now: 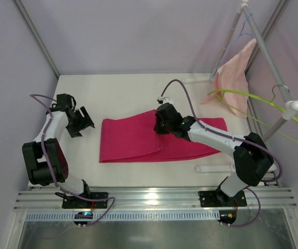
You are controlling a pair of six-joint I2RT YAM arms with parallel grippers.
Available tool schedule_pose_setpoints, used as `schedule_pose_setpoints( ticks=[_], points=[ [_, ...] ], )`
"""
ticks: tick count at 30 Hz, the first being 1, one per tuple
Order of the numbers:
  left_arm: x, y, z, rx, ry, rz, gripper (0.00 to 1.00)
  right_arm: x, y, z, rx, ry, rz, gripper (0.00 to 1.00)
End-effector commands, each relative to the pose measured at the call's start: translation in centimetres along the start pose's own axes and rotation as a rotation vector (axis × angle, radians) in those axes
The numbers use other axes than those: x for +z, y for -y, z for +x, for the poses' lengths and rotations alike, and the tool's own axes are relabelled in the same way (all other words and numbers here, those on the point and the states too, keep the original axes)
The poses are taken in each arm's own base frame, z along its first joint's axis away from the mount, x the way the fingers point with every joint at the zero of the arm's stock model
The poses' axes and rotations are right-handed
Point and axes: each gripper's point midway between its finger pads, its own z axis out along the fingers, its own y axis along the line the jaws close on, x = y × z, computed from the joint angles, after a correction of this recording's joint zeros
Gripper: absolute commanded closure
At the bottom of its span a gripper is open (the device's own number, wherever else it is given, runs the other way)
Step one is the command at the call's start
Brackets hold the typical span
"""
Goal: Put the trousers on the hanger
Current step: Fold the trousers
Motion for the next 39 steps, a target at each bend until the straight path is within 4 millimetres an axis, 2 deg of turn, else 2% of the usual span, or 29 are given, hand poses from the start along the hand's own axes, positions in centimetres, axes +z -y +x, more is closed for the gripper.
schedule_pose_setpoints(
  ticks=[1,7,8,10,11,16,18,24,27,30,31,33,34,35,37,39],
  points=[
    [-1.5,2.8,-0.3,0.024,0.055,0.16,0.23,-2.4,0.7,-3.2,-0.012,0.08,0.031,0.96],
    [-2.6,5.4,0.9,0.039,0.049,0.314,0.19,-1.7,5.4,-1.8,0.044,0.061,0.134,0.96],
    [-2.5,5.6,1.2,0.043,0.04,0.316,0.18,-1.6,6.2,-1.1,0.044,0.053,0.151,0.96],
    [-2.2,6.1,1.9,0.064,0.021,0.313,0.18,-1.3,7.4,-0.8,0.066,0.049,0.167,0.96],
    [-1.9,6.0,2.3,0.065,0.014,0.299,0.18,-0.9,8.1,0.0,0.067,0.031,0.18,0.96],
    [-0.1,6.9,4.5,0.083,-0.038,0.285,0.18,0.1,9.0,1.3,0.076,0.006,0.174,0.96],
    [0.7,6.9,5.1,0.091,-0.061,0.266,0.18,0.6,9.3,1.8,0.075,-0.007,0.18,0.96],
    [1.9,8.3,6.6,0.122,-0.103,0.273,0.19,1.5,9.8,2.9,0.083,-0.029,0.186,0.95],
    [3.0,8.4,7.1,0.116,-0.142,0.26,0.28,2.1,9.4,3.4,0.065,-0.049,0.157,0.87],
    [4.2,8.3,7.2,0.107,-0.181,0.243,0.48,2.3,9.1,3.7,0.06,-0.061,0.143,0.8],
    [4.3,8.5,7.1,0.108,-0.185,0.244,0.64,2.3,9.0,3.5,0.06,-0.059,0.138,0.78],
    [5.1,8.5,7.3,0.101,-0.217,0.232,0.78,1.9,8.6,3.1,0.056,-0.052,0.116,0.73],
    [5.1,8.5,7.0,0.104,-0.225,0.227,0.9,1.7,8.4,2.9,0.054,-0.048,0.111,0.7],
    [5.5,8.4,7.1,0.106,-0.24,0.213,0.97,1.5,8.1,2.4,0.049,-0.039,0.103,0.66],
    [5.5,7.5,7.0,0.12,-0.251,0.163,1.0,0.7,7.6,1.6,0.04,-0.032,0.083,0.58],
    [5.5,5.9,5.3,0.13,-0.207,0.063,1.0,-0.3,6.7,1.0,0.021,-0.031,0.046,0.54]
  ],
)
